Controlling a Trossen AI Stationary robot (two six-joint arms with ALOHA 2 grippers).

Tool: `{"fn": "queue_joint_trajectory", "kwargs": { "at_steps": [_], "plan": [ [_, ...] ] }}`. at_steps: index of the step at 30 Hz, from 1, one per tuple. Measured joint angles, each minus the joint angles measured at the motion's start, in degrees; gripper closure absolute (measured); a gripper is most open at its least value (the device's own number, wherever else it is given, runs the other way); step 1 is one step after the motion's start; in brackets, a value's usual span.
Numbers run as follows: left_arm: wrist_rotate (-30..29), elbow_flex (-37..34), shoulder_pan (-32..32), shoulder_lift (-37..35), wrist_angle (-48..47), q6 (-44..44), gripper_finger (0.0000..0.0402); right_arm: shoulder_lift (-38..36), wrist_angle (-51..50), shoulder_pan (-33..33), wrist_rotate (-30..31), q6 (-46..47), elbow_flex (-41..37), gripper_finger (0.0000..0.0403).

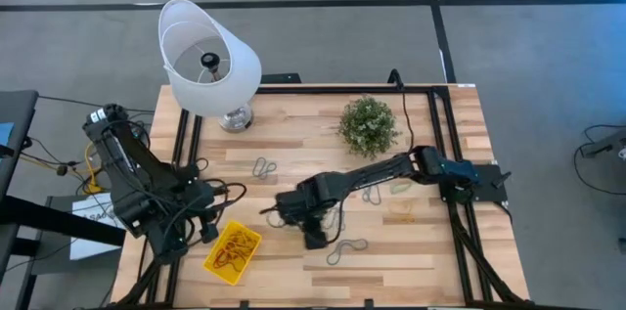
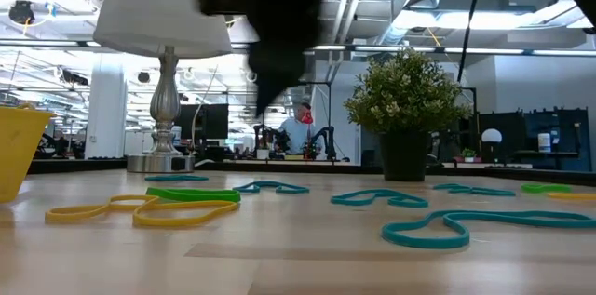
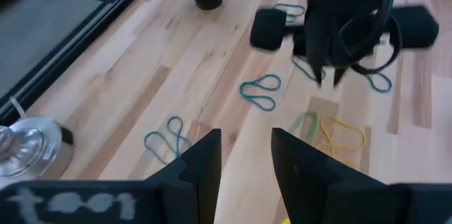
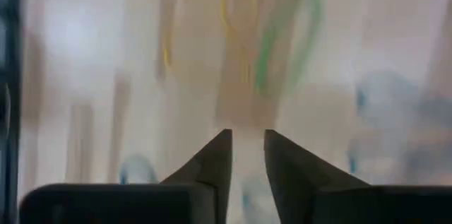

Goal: Pick and place items into bin
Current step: Put the left yellow rubberband into the yellow bin

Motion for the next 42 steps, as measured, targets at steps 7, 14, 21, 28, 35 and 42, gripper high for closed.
{"fn": "queue_joint_trajectory", "kwargs": {
  "at_steps": [7, 14, 21, 28, 35, 42],
  "plan": [
    [1.45, -4.78, 5.73, 0.15, 15.56, 13.46, 0.0288, -10.25, -12.56, 2.49, 7.74, -1.82, -0.04, 0.0353],
    [11.66, -13.59, 14.53, 0.2, 38.0, 29.81, 0.0288, -29.69, -23.41, 0.89, 18.26, 3.77, -0.02, 0.0354],
    [24.59, -13.77, 23.84, 3.42, 43.89, 40.33, 0.0288, -51.07, -16.88, 1.59, 29.54, 10.43, -8.56, 0.0354],
    [39.29, -13.77, 27.07, 18.15, 59.11, 49.39, 0.0288, -67.09, 2.6, 2.46, 28.88, 15.72, -35.34, 0.0354],
    [52.01, -13.78, 27.1, 30.32, 66.05, 52.54, 0.0288, -73.08, 7.75, 3.6, 27.23, 19.64, -52.09, 0.0354],
    [51.08, -13.78, 27.24, 32.83, 66.36, 58.89, 0.0288, -73.31, 10.6, 5.13, 27.25, 20.67, -54.36, 0.0354]
  ]
}}
